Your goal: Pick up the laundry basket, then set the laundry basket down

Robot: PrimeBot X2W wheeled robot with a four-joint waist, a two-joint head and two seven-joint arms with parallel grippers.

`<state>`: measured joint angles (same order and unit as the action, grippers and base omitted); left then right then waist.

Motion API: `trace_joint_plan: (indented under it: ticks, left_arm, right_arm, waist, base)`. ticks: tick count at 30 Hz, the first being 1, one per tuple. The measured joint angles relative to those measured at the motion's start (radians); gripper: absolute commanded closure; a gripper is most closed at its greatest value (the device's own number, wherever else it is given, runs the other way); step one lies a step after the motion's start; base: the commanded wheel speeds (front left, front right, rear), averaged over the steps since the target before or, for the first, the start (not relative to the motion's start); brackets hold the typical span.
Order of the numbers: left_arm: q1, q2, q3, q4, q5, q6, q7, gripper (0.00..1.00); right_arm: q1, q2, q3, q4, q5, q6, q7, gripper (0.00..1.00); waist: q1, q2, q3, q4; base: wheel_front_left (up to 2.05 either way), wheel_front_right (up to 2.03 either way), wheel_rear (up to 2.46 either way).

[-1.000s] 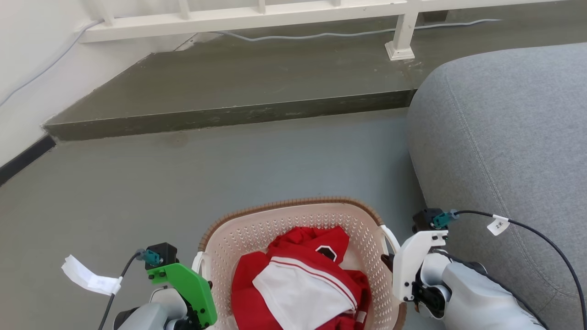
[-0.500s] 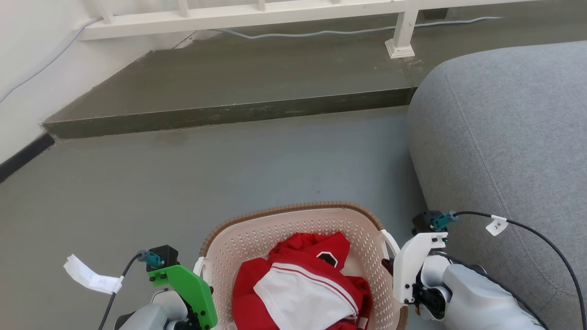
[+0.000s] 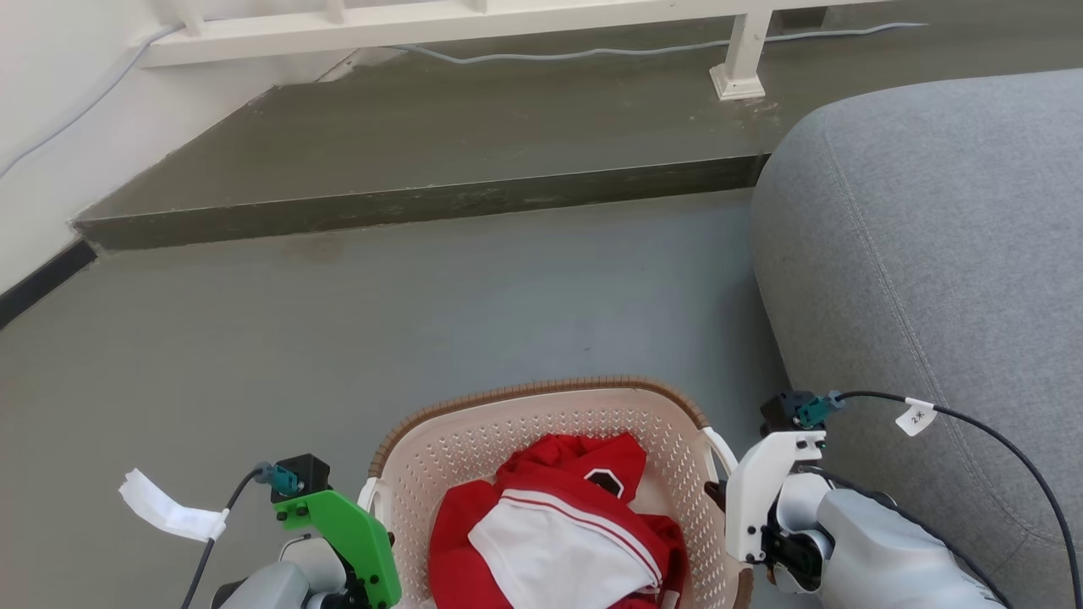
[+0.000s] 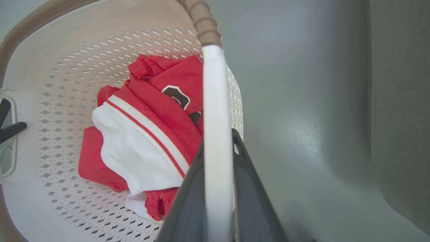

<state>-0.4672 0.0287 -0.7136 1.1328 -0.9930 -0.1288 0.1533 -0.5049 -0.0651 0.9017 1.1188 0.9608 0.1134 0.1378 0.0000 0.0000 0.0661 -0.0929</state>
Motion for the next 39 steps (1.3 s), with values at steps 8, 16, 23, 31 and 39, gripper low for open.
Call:
trace_joint_plan:
  ticks: [8,16,23,31,39]
  left_arm:
    - [-0.003,0.004,-0.002,-0.001,-0.007,0.000,0.000,1.00]
    - [-0.048,0.017,-0.007,-0.016,-0.007,0.000,-0.015,1.00]
    - [-0.096,0.029,-0.012,-0.029,-0.006,0.000,-0.037,1.00]
    - [-0.167,0.047,-0.016,-0.043,0.003,0.000,-0.067,1.00]
    - [-0.243,0.057,-0.016,-0.049,0.020,0.000,-0.104,1.00]
  right_arm:
    - [-0.011,0.000,0.010,0.001,0.008,0.000,0.001,1.00]
    - [-0.062,0.001,0.010,0.002,0.008,0.000,-0.022,1.00]
    - [-0.110,0.002,0.005,0.004,0.008,0.000,-0.050,1.00]
    - [-0.178,0.003,-0.001,0.005,0.008,0.000,-0.085,1.00]
    - [-0.253,0.003,-0.015,0.005,0.009,0.000,-0.120,1.00]
  waist:
    - [0.0000,0.0000,0.018,-0.004]
    - [0.0000,0.0000,0.073,-0.008]
    - [0.0000,0.0000,0.149,-0.013]
    - [0.0000,0.0000,0.251,-0.020]
    - [0.0002,0.0000,0.356,-0.025]
  base:
    - [0.00,0.00,0.00]
    - [0.00,0.00,0.00]
    - [0.00,0.00,0.00]
    - [0.00,0.00,0.00]
    - [0.00,0.00,0.00]
